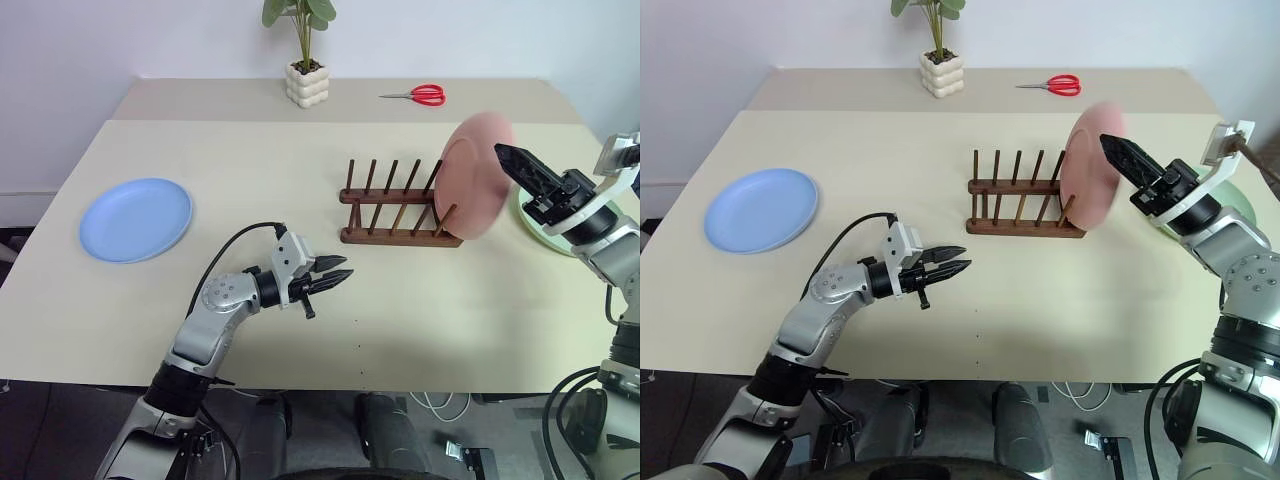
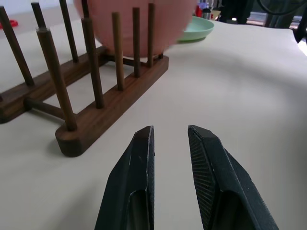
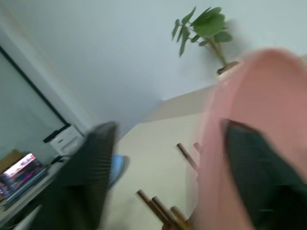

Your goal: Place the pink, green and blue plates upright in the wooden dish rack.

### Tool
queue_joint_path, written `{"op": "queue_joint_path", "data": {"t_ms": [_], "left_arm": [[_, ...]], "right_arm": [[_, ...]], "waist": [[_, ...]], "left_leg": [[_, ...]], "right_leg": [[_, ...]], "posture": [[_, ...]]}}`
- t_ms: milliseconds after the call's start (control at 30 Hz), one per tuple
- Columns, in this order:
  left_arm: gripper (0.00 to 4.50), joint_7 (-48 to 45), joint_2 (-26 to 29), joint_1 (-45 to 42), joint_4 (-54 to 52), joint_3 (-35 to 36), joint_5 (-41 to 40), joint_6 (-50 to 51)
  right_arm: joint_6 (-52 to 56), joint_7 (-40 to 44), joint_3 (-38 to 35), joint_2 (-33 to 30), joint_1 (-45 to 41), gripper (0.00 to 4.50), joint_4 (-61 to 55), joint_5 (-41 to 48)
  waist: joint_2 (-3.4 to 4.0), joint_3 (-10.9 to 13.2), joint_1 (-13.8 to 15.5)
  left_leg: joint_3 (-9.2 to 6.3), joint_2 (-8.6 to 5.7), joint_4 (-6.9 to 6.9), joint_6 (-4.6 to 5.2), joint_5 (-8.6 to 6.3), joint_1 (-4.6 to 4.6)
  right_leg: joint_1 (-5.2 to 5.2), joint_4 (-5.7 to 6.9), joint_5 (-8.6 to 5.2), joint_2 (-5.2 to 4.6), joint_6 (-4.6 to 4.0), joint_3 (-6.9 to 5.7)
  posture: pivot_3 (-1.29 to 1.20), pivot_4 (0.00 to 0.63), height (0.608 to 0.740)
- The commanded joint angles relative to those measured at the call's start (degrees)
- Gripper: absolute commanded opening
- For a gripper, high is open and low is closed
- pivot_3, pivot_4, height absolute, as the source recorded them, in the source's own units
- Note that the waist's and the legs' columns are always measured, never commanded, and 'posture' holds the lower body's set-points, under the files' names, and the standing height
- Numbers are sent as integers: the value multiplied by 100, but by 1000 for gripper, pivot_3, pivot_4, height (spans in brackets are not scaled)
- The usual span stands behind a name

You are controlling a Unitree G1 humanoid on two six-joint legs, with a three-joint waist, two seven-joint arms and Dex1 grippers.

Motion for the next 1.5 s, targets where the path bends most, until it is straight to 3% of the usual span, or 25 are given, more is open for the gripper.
{"op": "queue_joint_path", "data": {"t_ms": [33, 233, 433, 533, 700, 933, 1067, 1300, 1500], "left_arm": [[1103, 21, 16, 4, -229, 90, -65, 2], [1103, 40, 49, 35, -312, 106, -92, 65], [1103, 56, 55, 12, -302, 106, -101, 89], [1103, 63, 26, -16, -258, 90, -92, 64], [1103, 54, 3, -16, -293, 73, -88, 49], [1103, 57, -17, 3, -304, 37, -77, 64], [1103, 53, -63, -11, -303, -5, -74, 87], [1103, 67, -155, -33, -306, -74, -41, 103], [1103, 110, -180, 27, -387, -109, -55, 141]], "right_arm": [[-456, -56, -134, -18, -78, 4475, -12, -318], [-2126, -169, -220, -82, -201, 4475, -147, -1471], [-3313, -545, 196, -324, -353, 4475, -526, -2818], [-3355, -606, 489, -554, -174, 4475, -333, -3394], [-3205, -651, 213, -866, -26, 4475, 277, -3557], [-3190, -596, 360, -1399, 223, 4475, 1314, -4132], [-3417, 129, 1164, -1718, 695, 4475, 1754, -4799], [-4075, 232, 1755, -1646, 271, 4475, 2829, -5360], [-4625, -294, 2075, -1446, -90, 4475, 3596, -5890]], "waist": [[0, 0, -1], [0, 0, -1], [3, 0, -19], [2, 0, -13], [2, 0, 18], [3, 0, -3], [5, -1, -22], [13, -2, -33], [11, -1, -28]], "left_leg": [[0, 0, 0, 0, 0, 0], [1, 0, 0, 0, 0, 0], [2, 0, -4, 0, 0, 0], [2, 0, -4, 0, 0, 1], [4, -2, 1, 0, 0, -1], [5, -1, -1, 0, 0, 1], [6, -1, -4, 0, 0, 4], [12, -1, 0, 0, 0, 5], [12, -1, -1, -1, 0, 6]], "right_leg": [[0, 0, 0, 0, 0, 0], [-1, 0, 7, 0, 13, 0], [-5, 0, 7, 0, 14, 1], [-4, 0, 6, 0, 12, 0], [-2, -1, -2, -4, -4, 3], [-2, -1, -3, -3, -6, 3], [-1, -1, -3, -1, -4, 4], [-2, 0, -1, -2, -3, 9], [-1, 0, -1, -2, -2, 9]], "posture": [[0, 150, 730], [0, 150, 730], [0, 150, 730], [0, 150, 730], [0, 150, 730], [0, 150, 730], [0, 150, 730], [0, 150, 730], [0, 150, 730]]}}
